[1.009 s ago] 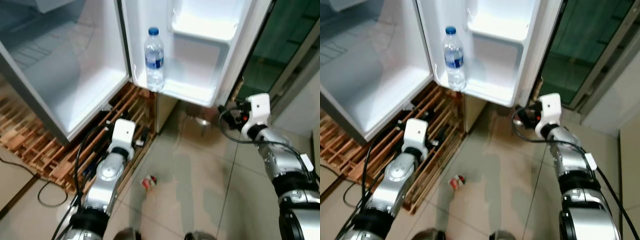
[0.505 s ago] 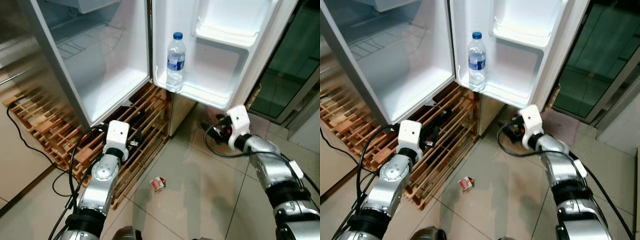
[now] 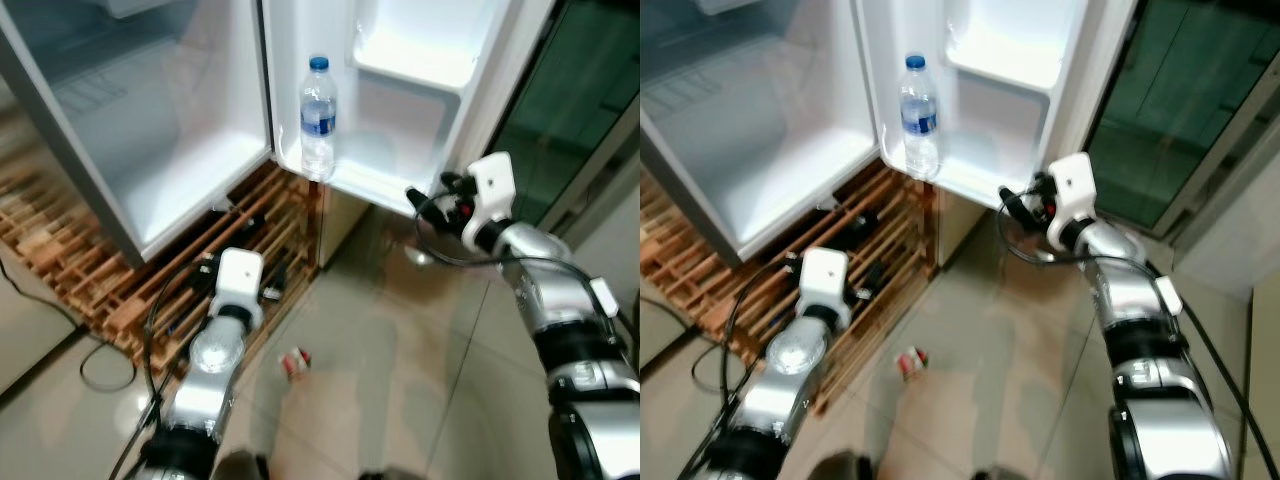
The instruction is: Restocking fridge
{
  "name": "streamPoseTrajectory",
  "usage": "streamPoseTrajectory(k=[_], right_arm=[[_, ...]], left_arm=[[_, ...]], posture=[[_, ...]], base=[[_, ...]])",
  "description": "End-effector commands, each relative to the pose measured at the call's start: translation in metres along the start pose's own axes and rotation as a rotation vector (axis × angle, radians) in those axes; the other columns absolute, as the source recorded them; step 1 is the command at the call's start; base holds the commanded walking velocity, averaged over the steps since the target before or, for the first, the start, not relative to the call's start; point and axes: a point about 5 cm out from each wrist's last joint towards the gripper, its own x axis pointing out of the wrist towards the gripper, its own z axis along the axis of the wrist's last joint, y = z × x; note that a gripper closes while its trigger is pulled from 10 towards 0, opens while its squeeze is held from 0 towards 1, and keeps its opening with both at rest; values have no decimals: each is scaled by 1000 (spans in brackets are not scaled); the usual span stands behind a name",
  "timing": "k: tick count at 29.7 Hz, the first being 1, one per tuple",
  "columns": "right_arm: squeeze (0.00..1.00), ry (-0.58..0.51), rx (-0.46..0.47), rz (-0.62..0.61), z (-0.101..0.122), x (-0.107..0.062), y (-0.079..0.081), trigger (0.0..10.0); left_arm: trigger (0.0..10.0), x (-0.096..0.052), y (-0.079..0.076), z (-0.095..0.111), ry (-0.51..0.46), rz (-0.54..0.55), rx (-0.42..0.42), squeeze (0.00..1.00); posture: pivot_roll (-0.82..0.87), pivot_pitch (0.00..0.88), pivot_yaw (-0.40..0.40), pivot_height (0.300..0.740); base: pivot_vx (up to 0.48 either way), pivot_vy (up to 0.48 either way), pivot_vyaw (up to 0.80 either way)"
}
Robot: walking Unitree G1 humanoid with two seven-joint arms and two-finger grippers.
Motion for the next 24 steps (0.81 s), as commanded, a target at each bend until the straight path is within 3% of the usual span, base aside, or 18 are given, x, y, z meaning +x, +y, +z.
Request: streamPoseTrajectory(k=[1, 7, 10, 13, 20, 24], right_arm=[[0, 2, -32, 5, 3, 4, 2, 10000], [0, 2, -44, 59, 6, 8, 13, 10000], [0, -36, -45, 192, 14, 14, 35, 10000], [0, -55, -64, 249, 19, 18, 47, 10000], [0, -86, -49, 273, 29, 27, 70, 10000], [0, -115, -20, 204, 28, 29, 84, 10000]], left_arm=[[10000, -1, 7, -2, 7, 40, 6, 0], [10000, 1, 9, -1, 7, 60, -13, 0], [10000, 1, 9, -1, 5, 63, -7, 0], [10000, 2, 10, 0, 3, 66, 0, 0], [10000, 3, 13, 2, -6, 78, -2, 0], [10000, 4, 13, 4, -13, 78, -5, 0]], posture=[[115, 37, -23, 740], [120, 38, -22, 740], [121, 40, -19, 740], [121, 41, -16, 740], [126, 41, -26, 740], [123, 43, -25, 740]], base=[[0, -458, 481], [0, 0, 259], [0, 0, 0], [0, 0, 0], [0, 0, 0], [0, 0, 0]])
